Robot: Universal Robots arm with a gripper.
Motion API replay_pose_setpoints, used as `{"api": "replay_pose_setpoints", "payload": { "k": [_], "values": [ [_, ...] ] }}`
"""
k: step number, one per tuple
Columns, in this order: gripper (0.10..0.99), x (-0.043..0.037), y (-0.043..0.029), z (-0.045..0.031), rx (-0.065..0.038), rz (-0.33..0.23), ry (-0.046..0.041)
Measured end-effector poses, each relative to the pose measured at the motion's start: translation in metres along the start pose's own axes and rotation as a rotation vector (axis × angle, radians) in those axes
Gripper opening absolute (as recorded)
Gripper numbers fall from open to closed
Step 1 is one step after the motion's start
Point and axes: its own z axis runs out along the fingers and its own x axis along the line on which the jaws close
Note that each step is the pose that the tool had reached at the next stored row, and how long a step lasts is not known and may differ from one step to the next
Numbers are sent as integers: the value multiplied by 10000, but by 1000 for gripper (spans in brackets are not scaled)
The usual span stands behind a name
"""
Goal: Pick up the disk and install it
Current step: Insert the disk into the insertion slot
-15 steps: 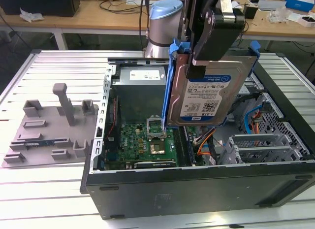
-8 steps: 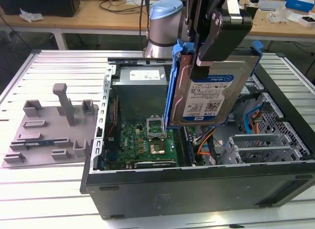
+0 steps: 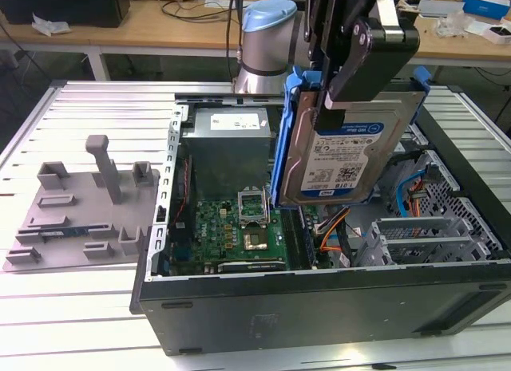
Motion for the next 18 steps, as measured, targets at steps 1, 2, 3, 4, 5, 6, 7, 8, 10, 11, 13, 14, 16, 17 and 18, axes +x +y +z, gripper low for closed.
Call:
{"api": "replay_pose_setpoints", "payload": {
  "k": [1,2,3,4,5,6,7,8,10,11,13,14,16,17,18],
  "values": [
    [369,1,-13,0,-1,-2,1],
    [369,2,-40,0,0,1,0],
    [369,5,-80,1,-1,0,1],
    [369,8,-134,2,0,-1,1],
    [369,11,-168,4,0,0,0],
    [369,16,-192,6,1,1,-3],
    [369,23,-244,7,0,-1,0],
    [369,28,-279,8,0,-1,-1],
    [369,43,-362,13,0,1,1],
    [369,56,-416,20,0,-1,0],
    [369,76,-478,34,1,4,-2],
    [369,81,-495,37,0,6,-1],
    [369,94,-556,50,1,7,-2],
    [369,99,-591,55,0,8,0],
    [369,105,-641,64,0,8,-1]
  ]
}}
